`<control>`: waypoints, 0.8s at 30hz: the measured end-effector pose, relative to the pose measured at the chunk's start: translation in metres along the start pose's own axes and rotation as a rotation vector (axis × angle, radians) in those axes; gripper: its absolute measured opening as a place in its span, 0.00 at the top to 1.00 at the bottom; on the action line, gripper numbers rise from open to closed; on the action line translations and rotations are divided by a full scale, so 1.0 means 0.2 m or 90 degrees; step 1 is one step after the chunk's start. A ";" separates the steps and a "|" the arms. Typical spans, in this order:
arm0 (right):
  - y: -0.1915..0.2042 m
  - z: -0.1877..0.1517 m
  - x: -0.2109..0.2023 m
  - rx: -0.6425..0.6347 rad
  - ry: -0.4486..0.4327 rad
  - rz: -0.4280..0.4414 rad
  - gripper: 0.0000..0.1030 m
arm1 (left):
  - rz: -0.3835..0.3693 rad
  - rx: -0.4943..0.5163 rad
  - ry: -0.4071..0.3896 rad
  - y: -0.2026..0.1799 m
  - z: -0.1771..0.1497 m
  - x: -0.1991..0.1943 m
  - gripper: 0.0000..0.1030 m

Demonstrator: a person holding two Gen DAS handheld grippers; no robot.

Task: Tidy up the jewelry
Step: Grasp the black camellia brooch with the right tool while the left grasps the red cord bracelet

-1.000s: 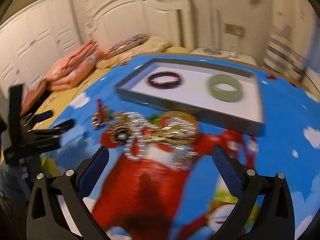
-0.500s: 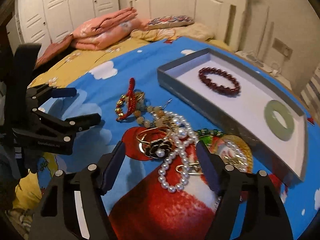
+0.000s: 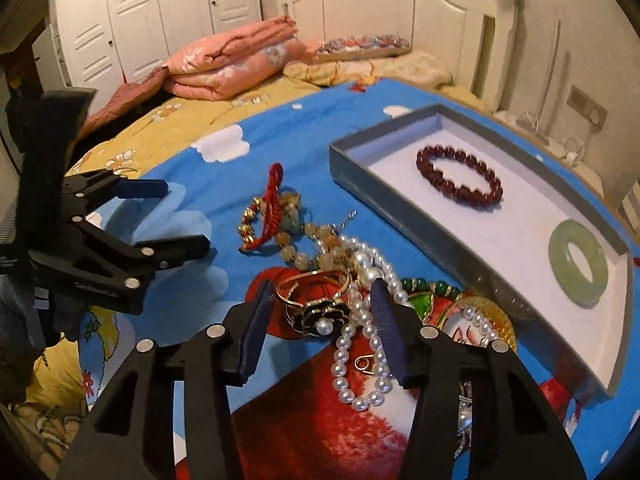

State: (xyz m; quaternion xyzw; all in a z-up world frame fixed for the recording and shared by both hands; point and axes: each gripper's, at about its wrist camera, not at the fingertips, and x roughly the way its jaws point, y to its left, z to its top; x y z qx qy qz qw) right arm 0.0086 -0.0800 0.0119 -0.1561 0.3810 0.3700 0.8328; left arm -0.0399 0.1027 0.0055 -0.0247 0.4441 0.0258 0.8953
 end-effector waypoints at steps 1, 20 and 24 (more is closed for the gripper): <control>0.00 0.00 -0.01 -0.001 -0.004 0.001 0.52 | 0.001 0.001 0.001 0.00 0.00 0.00 0.02; 0.05 -0.10 -0.19 -0.009 -0.063 0.029 0.68 | 0.015 0.009 0.007 -0.02 0.00 0.01 0.02; 0.05 -0.13 -0.25 -0.002 -0.075 0.036 0.68 | 0.020 0.006 0.008 -0.03 0.00 0.01 0.02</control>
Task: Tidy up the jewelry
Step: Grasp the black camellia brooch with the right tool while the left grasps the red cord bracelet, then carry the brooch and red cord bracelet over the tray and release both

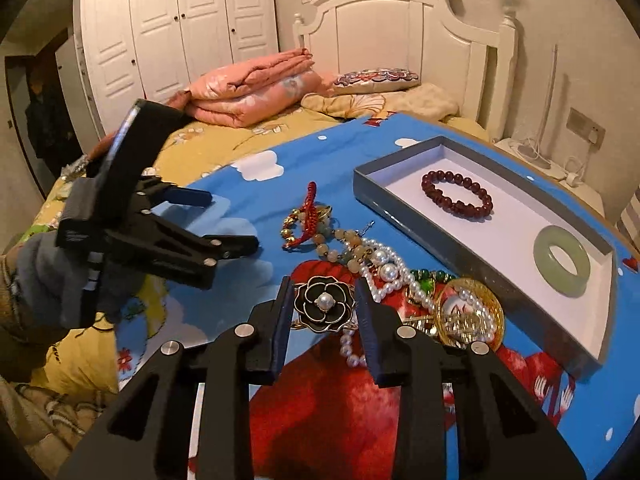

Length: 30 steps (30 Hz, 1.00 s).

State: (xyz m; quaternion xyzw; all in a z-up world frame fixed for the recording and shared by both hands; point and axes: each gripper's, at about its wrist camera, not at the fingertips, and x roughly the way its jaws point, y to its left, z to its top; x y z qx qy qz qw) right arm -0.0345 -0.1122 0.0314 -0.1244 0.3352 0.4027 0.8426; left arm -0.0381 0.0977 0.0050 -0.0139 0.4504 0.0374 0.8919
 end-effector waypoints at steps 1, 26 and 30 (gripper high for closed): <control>0.00 -0.01 -0.01 0.003 -0.001 -0.001 0.68 | 0.003 0.000 0.000 0.00 0.00 0.00 0.02; -0.16 -0.22 -0.20 0.090 -0.028 -0.028 0.68 | -0.096 -0.097 0.010 -0.18 0.31 0.09 0.69; -0.17 -0.23 -0.22 0.096 -0.032 -0.026 0.68 | -0.084 -0.073 -0.020 -0.22 0.30 0.03 0.91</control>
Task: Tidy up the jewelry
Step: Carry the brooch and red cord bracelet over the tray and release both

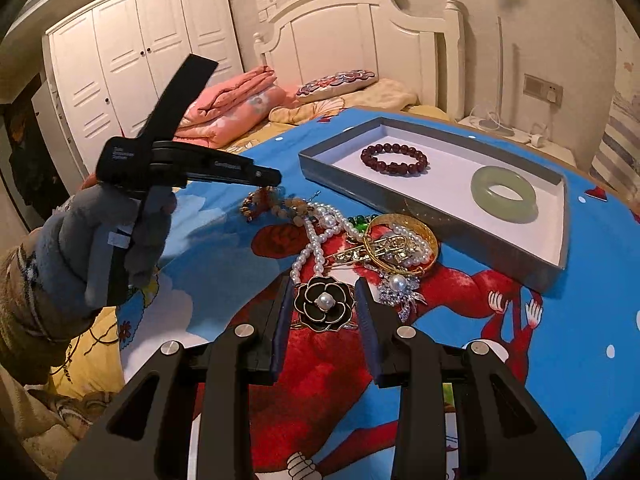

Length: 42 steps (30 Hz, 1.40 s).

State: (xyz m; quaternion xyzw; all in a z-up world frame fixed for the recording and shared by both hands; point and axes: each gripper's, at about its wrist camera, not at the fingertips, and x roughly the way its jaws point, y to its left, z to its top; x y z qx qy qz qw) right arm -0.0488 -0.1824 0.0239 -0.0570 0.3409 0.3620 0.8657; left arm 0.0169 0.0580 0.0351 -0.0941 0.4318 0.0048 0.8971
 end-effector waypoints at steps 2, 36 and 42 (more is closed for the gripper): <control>-0.01 0.00 -0.01 0.003 -0.003 0.002 0.68 | 0.011 0.023 -0.016 -0.02 -0.02 -0.04 0.96; -0.42 0.20 -0.10 0.131 -0.070 -0.130 0.68 | -0.060 0.132 -0.080 -0.32 0.23 -0.24 0.96; -0.55 0.25 -0.02 0.169 -0.064 -0.131 0.68 | -0.050 0.171 -0.071 -0.50 0.36 -0.06 0.96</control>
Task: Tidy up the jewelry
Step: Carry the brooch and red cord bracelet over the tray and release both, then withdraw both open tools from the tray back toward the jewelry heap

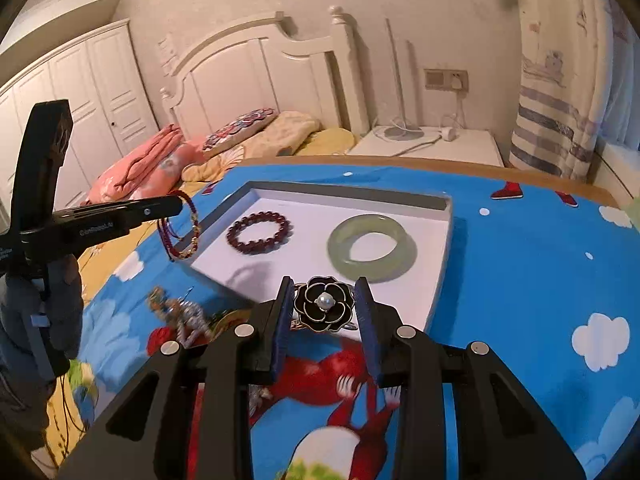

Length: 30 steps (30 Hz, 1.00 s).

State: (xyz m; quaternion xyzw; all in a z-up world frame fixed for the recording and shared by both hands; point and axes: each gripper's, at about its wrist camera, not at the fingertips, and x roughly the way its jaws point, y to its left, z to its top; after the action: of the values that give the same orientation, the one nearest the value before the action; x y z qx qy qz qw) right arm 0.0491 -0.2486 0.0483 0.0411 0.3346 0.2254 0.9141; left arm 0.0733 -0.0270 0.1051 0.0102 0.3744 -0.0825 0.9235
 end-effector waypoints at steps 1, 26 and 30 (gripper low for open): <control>-0.01 0.00 0.02 0.005 0.003 0.001 0.68 | 0.003 0.003 0.002 -0.02 0.03 0.04 0.96; -0.13 0.05 0.18 0.040 0.022 -0.059 0.58 | 0.092 0.022 0.024 -0.17 0.18 0.51 0.23; -0.13 0.07 0.03 0.051 -0.054 -0.067 0.36 | 0.122 0.031 -0.030 -0.11 0.17 0.30 0.18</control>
State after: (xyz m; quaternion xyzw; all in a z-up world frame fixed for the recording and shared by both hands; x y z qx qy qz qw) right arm 0.0725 -0.2690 0.0501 0.0698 0.3059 0.1615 0.9357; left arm 0.1351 -0.0603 0.0881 0.0666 0.3479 -0.0034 0.9351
